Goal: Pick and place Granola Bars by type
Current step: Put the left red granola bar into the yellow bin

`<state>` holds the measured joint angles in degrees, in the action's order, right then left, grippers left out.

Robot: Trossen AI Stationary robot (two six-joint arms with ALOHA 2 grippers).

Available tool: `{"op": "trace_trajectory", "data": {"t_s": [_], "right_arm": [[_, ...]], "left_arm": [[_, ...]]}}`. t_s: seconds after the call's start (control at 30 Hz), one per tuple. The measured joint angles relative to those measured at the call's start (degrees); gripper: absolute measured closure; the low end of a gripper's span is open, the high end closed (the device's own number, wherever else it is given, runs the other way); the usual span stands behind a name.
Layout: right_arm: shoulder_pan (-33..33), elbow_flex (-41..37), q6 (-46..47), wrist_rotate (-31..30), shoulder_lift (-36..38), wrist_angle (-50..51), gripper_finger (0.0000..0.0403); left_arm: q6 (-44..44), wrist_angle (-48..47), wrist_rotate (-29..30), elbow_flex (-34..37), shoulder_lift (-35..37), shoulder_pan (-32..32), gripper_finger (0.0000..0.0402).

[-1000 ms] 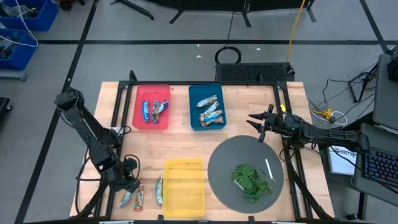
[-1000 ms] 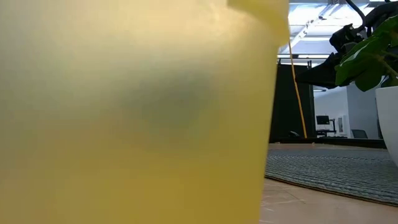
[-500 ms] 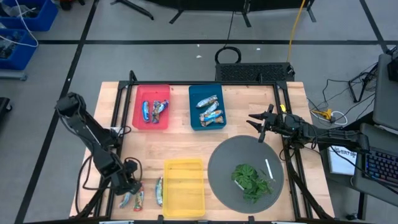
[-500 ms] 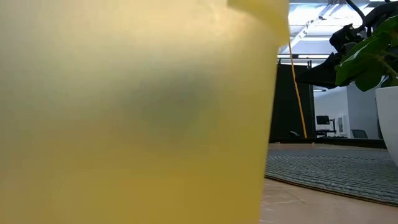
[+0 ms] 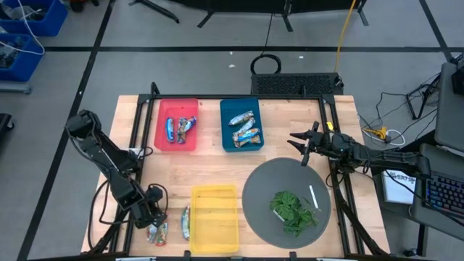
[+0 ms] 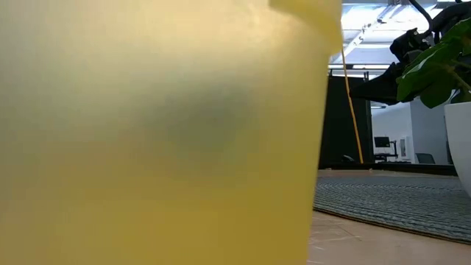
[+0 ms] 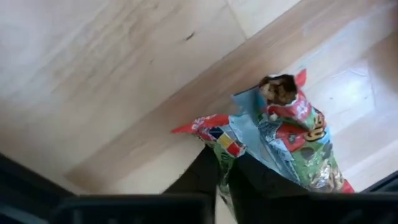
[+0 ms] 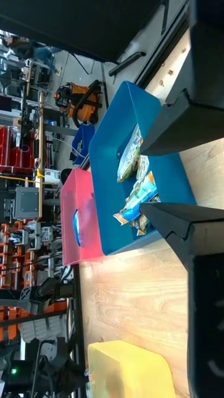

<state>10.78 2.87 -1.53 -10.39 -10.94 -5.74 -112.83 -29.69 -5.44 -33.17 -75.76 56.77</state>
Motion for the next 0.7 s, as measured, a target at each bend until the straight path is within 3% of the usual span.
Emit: {"op": "trace_trajectory", "data": {"t_s": [0.23,0.4,0.57,0.7], "right_arm": [[-0.01,0.01,0.02,0.00,0.00,0.00,0.0277],[0.01,0.02,0.02,0.00,0.00,0.00,0.0277],[-0.01,0.01,0.00,0.00,0.00,0.00,0.0277],[0.00,0.02,0.02,0.00,0.00,0.02,0.0278]], "left_arm": [[3.40,-4.98,1.11,-0.10,0.84,-0.04,0.0389],[6.18,-15.89,7.55,-2.28,5.22,-1.11,0.0389],[12.13,-26.33,20.22,-9.71,10.78,-3.02,0.0390],[24.99,-22.28,37.01,-15.86,13.05,-5.48,0.0390]]}}
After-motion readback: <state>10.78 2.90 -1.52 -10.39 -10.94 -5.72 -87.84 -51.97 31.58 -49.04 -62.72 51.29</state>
